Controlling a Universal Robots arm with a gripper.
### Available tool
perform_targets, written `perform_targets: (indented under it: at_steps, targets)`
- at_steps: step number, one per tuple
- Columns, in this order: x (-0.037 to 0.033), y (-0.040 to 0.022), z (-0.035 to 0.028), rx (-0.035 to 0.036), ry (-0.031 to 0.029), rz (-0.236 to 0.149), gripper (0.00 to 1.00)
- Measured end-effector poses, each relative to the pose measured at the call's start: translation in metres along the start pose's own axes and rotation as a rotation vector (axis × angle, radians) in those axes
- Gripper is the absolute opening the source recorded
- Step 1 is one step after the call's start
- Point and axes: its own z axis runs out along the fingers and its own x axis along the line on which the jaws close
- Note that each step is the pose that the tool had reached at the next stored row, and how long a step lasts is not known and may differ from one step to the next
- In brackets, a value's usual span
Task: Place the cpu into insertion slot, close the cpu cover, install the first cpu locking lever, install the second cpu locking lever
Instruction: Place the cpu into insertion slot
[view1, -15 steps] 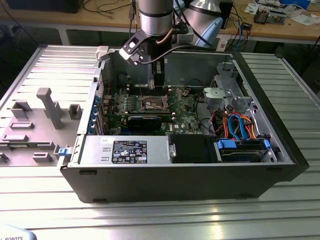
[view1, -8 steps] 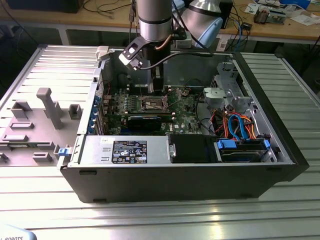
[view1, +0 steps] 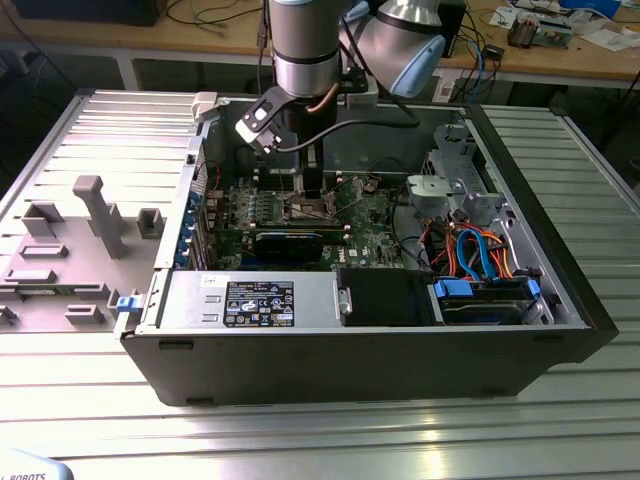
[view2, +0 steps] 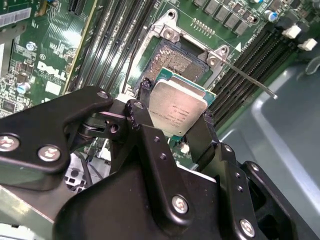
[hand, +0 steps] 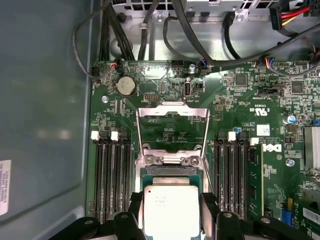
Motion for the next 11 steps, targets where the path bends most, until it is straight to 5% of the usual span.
perform_targets:
  at_steps: [11]
  targets:
    - [-0.0018, -0.0015, 0.0087, 0.0001, -0.0006, 0.0, 0.54]
